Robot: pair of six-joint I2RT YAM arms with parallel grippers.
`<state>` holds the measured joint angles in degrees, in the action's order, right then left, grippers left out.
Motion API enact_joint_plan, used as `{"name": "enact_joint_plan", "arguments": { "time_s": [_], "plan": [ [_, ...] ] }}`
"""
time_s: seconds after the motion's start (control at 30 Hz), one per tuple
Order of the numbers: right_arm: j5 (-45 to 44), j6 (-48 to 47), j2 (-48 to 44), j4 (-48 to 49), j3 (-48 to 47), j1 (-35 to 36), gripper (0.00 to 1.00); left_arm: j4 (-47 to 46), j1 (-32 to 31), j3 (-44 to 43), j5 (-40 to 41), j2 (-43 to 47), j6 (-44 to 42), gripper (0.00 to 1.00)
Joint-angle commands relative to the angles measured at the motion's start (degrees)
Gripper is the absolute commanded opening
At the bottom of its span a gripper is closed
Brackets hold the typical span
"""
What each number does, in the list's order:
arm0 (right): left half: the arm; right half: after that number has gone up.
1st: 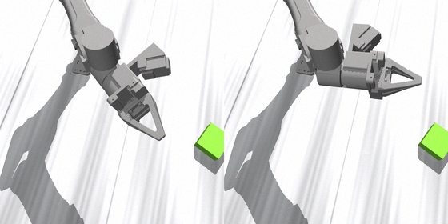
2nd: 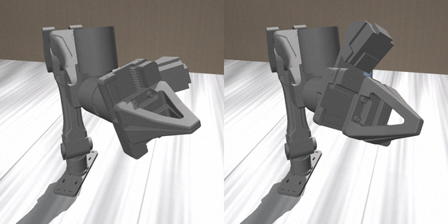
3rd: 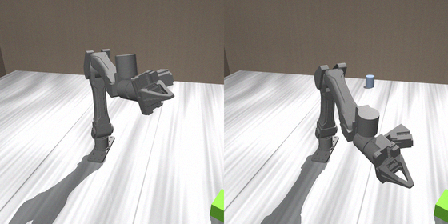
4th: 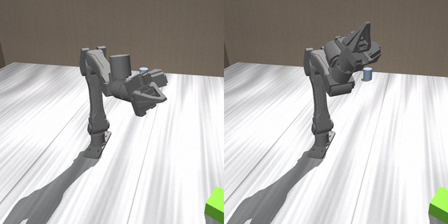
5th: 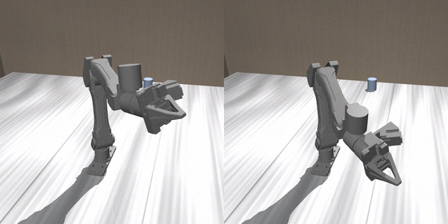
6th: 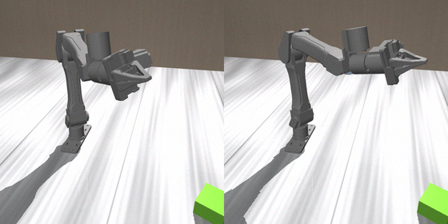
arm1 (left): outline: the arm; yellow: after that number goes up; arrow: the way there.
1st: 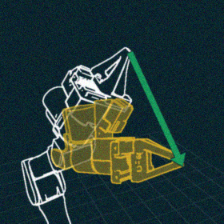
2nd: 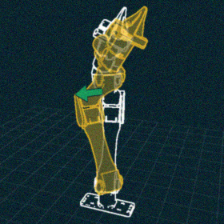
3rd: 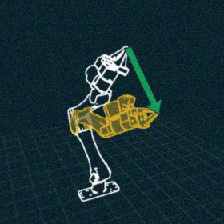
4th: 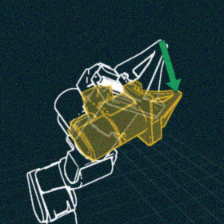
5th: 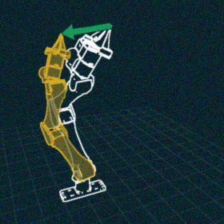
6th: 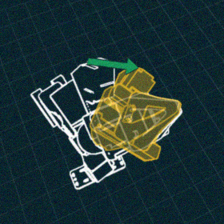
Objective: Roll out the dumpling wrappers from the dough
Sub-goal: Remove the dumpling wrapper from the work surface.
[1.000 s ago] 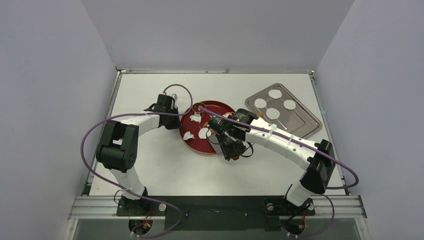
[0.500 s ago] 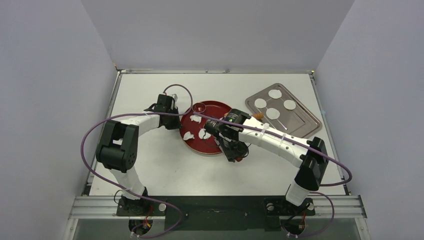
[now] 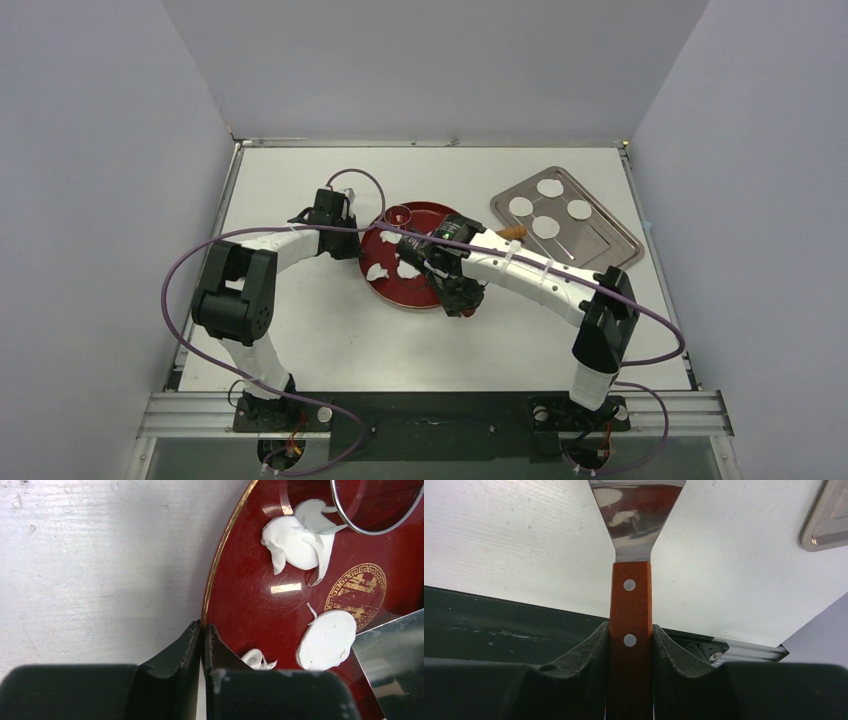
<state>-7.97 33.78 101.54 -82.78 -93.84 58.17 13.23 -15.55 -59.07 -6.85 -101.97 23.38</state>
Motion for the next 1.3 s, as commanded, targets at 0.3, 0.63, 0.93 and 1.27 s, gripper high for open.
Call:
{"name": "enact_joint_plan", "arguments": {
  "time_s": [0.3,0.63,0.93,1.27],
  "plan": [
    [-3.3,-2.3,-0.8,7.0,1.4,-0.8,0.00,-0.4,-0.5,0.3,-2.2,2.5,-0.1,0.00],
    [-2.0,-6.3,-2.9,12.6,9.4,-0.8,0.00,-0.4,-0.4,0.4,-2.2,2.6,-0.1,0.00],
    [-4.6,-13.9,-3.7,13.8,13.4,-0.7,0.00,-0.5,-0.4,0.4,-2.2,2.6,-0.4,0.00],
    [-5.2,-14.2,-5.1,6.5,13.5,0.6,0.00,-0.4,-0.4,0.2,-2.2,2.8,-0.7,0.00]
  ]
}}
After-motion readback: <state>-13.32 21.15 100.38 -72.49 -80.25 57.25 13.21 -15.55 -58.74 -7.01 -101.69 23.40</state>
